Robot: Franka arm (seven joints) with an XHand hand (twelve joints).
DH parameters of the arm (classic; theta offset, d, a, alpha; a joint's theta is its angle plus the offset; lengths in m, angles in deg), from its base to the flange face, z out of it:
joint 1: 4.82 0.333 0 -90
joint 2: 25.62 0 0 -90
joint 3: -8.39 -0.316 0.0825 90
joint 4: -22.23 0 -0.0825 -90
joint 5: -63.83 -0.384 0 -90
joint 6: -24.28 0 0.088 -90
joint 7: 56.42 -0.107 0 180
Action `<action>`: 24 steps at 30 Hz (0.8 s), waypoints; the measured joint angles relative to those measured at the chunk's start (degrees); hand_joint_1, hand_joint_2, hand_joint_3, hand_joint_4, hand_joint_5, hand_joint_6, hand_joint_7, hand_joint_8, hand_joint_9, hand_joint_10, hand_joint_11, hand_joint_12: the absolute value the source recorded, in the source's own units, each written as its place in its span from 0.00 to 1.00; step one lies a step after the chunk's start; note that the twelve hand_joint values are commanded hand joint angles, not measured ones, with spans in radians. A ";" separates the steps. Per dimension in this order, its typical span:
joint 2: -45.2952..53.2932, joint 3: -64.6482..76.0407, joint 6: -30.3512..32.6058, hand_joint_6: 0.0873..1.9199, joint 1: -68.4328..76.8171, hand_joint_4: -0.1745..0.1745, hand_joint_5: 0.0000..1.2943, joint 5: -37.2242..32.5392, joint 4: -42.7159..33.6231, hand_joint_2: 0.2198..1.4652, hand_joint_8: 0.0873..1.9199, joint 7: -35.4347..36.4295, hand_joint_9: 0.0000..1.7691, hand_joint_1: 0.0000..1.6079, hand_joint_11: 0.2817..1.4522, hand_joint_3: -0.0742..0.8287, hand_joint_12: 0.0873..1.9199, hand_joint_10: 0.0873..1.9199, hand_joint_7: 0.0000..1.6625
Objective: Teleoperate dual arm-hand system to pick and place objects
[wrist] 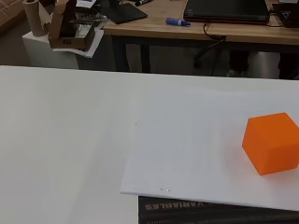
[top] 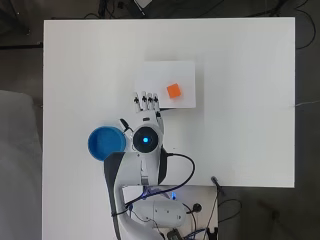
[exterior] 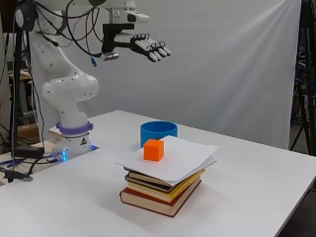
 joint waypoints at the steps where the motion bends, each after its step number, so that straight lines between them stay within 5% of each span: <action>1: 1.35 0.16 0.68 0.00 0.05 0.70 0.16 0.03 -0.86 0.64 0.00 0.54 0.22 0.00 0.14 0.07 0.00 0.00 0.16; 9: 12.66 -2.91 5.11 0.00 -0.05 0.72 0.17 7.95 -6.96 0.60 0.00 0.00 0.24 0.00 0.15 0.08 0.00 0.00 0.20; 24: 16.08 8.90 8.18 0.00 -2.00 0.69 0.15 4.51 -1.87 0.63 0.00 -2.91 0.21 0.00 0.13 0.09 0.00 0.00 0.17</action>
